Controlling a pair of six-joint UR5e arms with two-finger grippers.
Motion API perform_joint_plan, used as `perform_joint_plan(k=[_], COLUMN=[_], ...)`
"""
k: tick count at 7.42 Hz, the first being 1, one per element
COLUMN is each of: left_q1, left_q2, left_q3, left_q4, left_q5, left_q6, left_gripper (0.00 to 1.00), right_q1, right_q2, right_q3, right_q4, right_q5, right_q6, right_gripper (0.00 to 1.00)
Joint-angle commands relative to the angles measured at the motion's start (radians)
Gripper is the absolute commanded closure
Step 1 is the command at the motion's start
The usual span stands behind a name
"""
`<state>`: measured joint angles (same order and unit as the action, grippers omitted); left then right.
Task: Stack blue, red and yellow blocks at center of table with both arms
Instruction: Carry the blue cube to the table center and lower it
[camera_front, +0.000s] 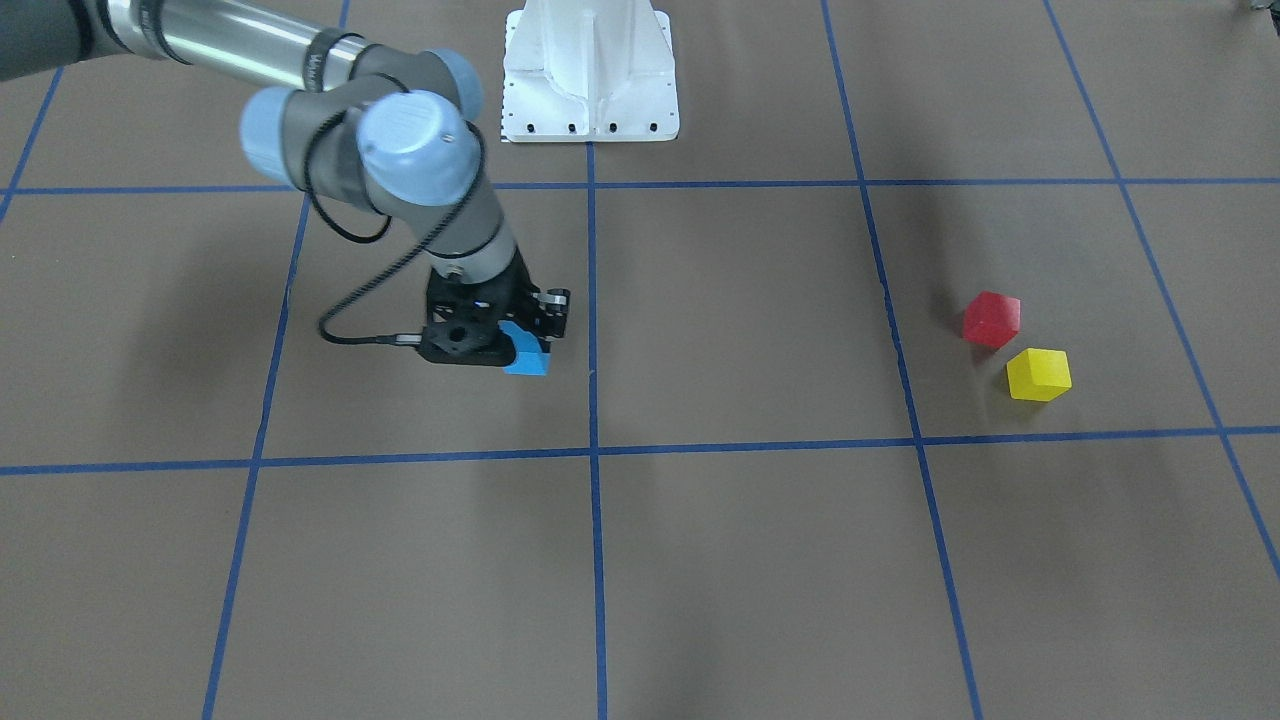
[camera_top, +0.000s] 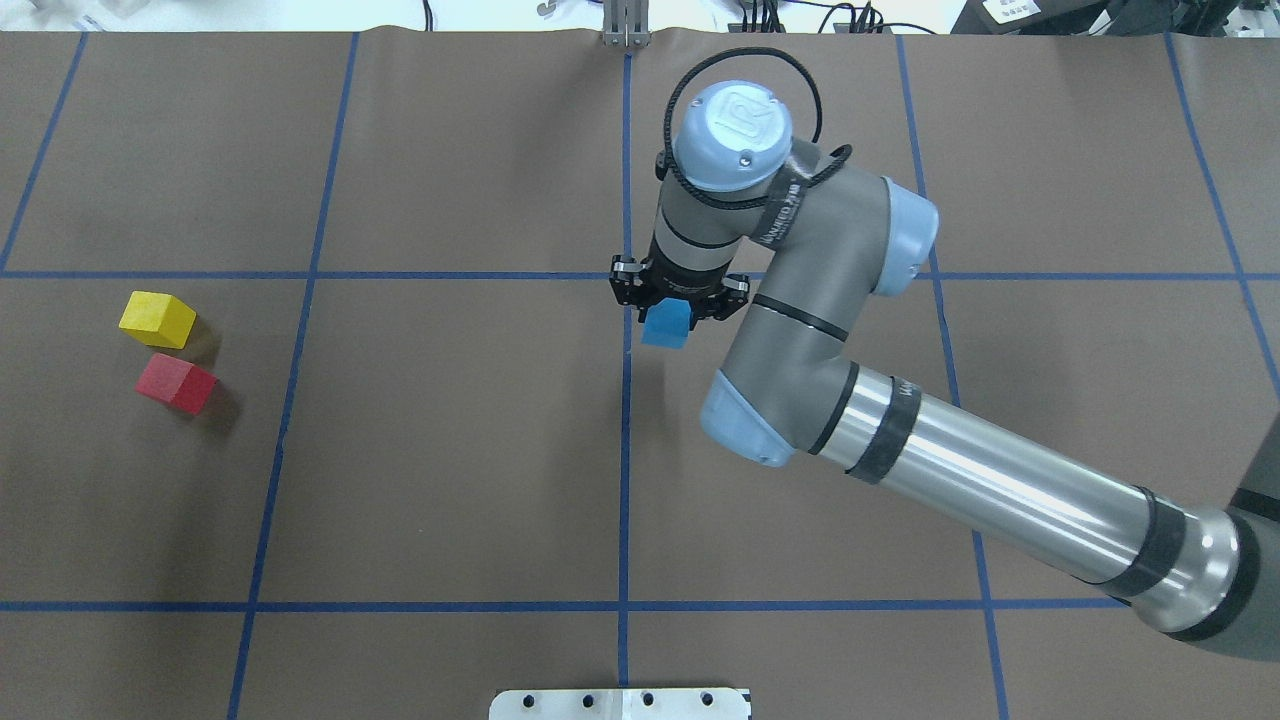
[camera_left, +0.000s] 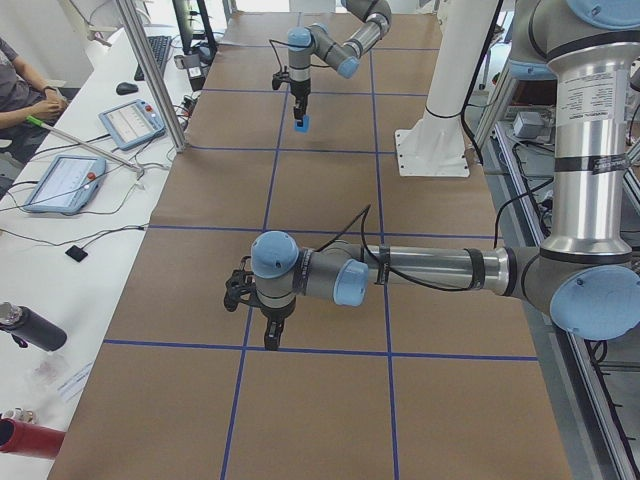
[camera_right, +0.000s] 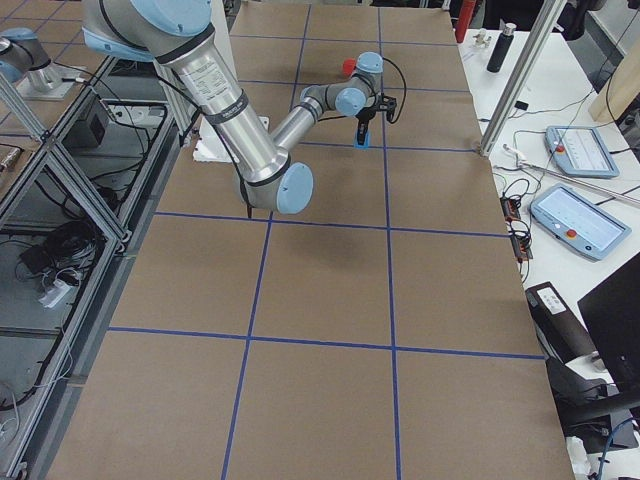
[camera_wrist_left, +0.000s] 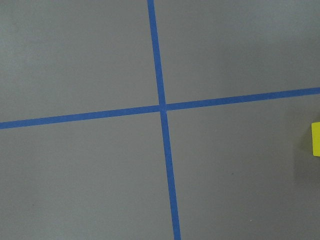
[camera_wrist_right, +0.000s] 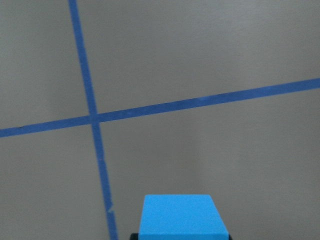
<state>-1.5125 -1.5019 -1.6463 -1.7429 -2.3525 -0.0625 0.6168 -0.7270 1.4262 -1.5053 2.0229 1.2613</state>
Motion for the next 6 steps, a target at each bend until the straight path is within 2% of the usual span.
perform_joint_plan(k=[1, 3, 6], left_q1=[0.0, 0.0, 0.0], left_q2=[0.0, 0.0, 0.0], left_q3=[0.005, 0.002, 0.0], left_q4=[-0.001, -0.001, -0.001], left_q5=[-0.001, -0.001, -0.001], left_q6=[0.001, 0.0, 0.0], left_gripper=[0.0, 0.0, 0.0], right_q1=[-0.025, -0.026, -0.031], right_q2=[0.058, 0.09, 0.095], right_q3=[-0.088, -0.153, -0.173], right_q4=[-0.006, 0.002, 0.004], right_q5=[-0.007, -0.007, -0.007], right_q6=[-0.033, -0.051, -0.052], right_gripper=[1.0, 1.0, 1.0])
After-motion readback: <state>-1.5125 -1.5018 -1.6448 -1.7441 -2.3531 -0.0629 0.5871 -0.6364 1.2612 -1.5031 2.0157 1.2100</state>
